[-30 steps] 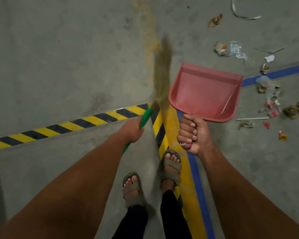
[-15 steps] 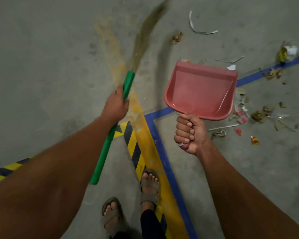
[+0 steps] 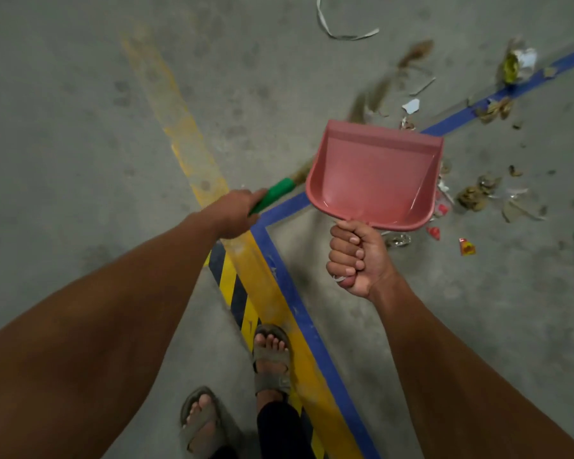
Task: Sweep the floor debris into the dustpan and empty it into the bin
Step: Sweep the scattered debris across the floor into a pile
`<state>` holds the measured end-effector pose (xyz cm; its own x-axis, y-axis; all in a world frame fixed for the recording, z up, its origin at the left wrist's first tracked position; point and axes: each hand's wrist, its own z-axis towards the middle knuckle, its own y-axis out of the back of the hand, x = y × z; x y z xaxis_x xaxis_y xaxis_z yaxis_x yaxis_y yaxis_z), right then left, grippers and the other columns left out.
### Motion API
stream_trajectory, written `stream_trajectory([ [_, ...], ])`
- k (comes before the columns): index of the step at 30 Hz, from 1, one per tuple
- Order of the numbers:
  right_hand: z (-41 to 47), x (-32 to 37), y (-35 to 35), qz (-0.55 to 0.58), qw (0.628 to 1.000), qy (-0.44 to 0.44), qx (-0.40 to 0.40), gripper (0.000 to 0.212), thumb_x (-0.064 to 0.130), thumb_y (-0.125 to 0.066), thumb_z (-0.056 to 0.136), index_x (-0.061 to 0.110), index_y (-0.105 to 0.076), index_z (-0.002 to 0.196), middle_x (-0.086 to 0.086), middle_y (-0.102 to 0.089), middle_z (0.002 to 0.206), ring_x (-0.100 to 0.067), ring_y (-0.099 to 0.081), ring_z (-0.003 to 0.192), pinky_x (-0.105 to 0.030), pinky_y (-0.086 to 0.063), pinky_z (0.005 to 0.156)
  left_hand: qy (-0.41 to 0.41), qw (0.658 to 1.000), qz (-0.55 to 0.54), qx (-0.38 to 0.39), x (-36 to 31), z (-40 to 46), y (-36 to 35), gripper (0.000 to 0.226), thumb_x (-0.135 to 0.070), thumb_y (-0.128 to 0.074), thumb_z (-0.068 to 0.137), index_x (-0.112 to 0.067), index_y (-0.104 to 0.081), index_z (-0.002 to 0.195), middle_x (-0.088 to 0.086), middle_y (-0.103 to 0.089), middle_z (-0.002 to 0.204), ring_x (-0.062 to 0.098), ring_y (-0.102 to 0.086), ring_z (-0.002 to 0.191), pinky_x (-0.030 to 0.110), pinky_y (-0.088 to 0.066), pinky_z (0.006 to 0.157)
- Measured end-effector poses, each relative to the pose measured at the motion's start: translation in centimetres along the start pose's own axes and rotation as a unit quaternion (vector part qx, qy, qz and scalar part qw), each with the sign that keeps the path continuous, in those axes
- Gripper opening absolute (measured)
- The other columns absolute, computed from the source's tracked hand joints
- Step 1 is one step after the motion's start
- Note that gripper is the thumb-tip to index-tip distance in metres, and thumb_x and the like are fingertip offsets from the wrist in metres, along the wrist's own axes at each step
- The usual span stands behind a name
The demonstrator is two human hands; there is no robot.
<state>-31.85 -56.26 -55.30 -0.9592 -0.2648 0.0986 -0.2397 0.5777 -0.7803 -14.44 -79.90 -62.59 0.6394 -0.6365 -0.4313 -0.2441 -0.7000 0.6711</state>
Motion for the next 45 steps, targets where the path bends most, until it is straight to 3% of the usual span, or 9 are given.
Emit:
stream_trajectory([
  [7,-0.8,2.2,-1.8,0.017,1.000,0.021,-0.004,0.041,0.022,-0.042,0.098,0.024,-0.035,0.058,0.010,-0.016,0.041,-0.007,-0.012,0.030,-0.018,-0.016,0.035,-0.063,0.993,0.014,-0.099,0.9,-2.0,4.0,0.071,-0.025,-0.054,0.104,-0.020,-0.015,0.163,0.019,-0.051,0.134,0.043,-0.058,0.112,0.045,-0.049,0.090],
  [13,0.6,5.7,-4.1,0.018,0.998,0.054,-0.013,0.042,0.021,-0.043,0.098,0.024,-0.033,0.058,0.010,-0.019,0.039,-0.007,-0.012,0.030,-0.017,-0.018,0.032,0.075,0.973,-0.030,-0.216,0.6,3.5,10.5,0.065,-0.021,-0.052,0.103,-0.008,-0.023,0.160,0.029,-0.047,0.137,0.050,-0.053,0.118,0.052,-0.045,0.097],
  [19,2.4,8.9,-4.4,0.029,0.997,0.070,-0.022,0.040,0.021,-0.045,0.096,0.027,-0.026,0.062,0.010,-0.024,0.037,-0.006,-0.012,0.030,-0.017,-0.016,0.033,0.180,0.974,0.013,-0.138,-1.8,11.3,14.9,0.062,-0.023,-0.053,0.102,-0.004,-0.028,0.155,0.031,-0.049,0.136,0.048,-0.054,0.120,0.048,-0.047,0.096],
  [22,3.1,9.8,-4.0,0.045,0.996,0.077,-0.026,0.040,0.021,-0.045,0.096,0.026,-0.026,0.061,0.010,-0.021,0.039,-0.007,-0.012,0.030,-0.017,-0.017,0.034,0.109,0.992,0.041,-0.055,-2.3,13.4,14.4,0.059,-0.024,-0.056,0.099,-0.009,-0.036,0.152,0.030,-0.059,0.129,0.045,-0.060,0.114,0.042,-0.048,0.087],
  [26,3.5,10.4,-4.0,0.064,0.993,0.086,-0.040,0.041,0.021,-0.046,0.096,0.024,-0.033,0.057,0.010,-0.023,0.038,-0.007,-0.012,0.030,-0.018,-0.016,0.034,-0.051,0.996,0.065,0.044,-3.4,13.3,12.2,0.064,-0.025,-0.058,0.101,-0.011,-0.032,0.159,0.025,-0.059,0.129,0.040,-0.058,0.116,0.039,-0.044,0.093],
  [33,3.6,12.2,-5.4,0.071,0.992,0.095,-0.045,0.041,0.021,-0.046,0.097,0.024,-0.035,0.057,0.010,-0.024,0.037,-0.007,-0.013,0.030,-0.018,-0.017,0.034,-0.167,0.986,0.023,-0.003,-3.2,12.8,13.6,0.063,-0.024,-0.056,0.101,-0.018,-0.029,0.158,0.016,-0.057,0.127,0.036,-0.059,0.108,0.042,-0.048,0.090],
  [36,4.1,13.5,-6.5,0.060,0.992,0.101,-0.051,0.041,0.022,-0.046,0.096,0.024,-0.036,0.056,0.010,-0.016,0.040,-0.007,-0.012,0.030,-0.018,-0.017,0.033,-0.123,0.988,-0.003,-0.090,-1.9,12.5,15.7,0.061,-0.025,-0.052,0.103,-0.017,-0.027,0.159,0.018,-0.054,0.130,0.040,-0.059,0.109,0.044,-0.048,0.092],
  [41,5.8,14.4,-7.4,0.064,0.993,0.098,-0.027,0.041,0.021,-0.046,0.097,0.023,-0.036,0.057,0.010,-0.023,0.038,-0.007,-0.015,0.029,-0.019,-0.017,0.034,0.071,0.966,-0.066,-0.239,1.4,12.4,18.1,0.059,-0.021,-0.051,0.104,-0.006,-0.030,0.157,0.030,-0.054,0.133,0.049,-0.055,0.116,0.051,-0.045,0.098],
  [45,7.1,14.2,-7.8,0.061,0.994,0.092,-0.025,0.042,0.021,-0.045,0.098,0.023,-0.036,0.057,0.009,-0.025,0.038,-0.005,-0.023,0.027,-0.018,-0.019,0.033,0.240,0.941,-0.110,-0.214,2.7,12.8,18.3,0.048,-0.024,-0.050,0.103,0.000,-0.041,0.144,0.032,-0.056,0.127,0.050,-0.059,0.112,0.051,-0.051,0.094],
])
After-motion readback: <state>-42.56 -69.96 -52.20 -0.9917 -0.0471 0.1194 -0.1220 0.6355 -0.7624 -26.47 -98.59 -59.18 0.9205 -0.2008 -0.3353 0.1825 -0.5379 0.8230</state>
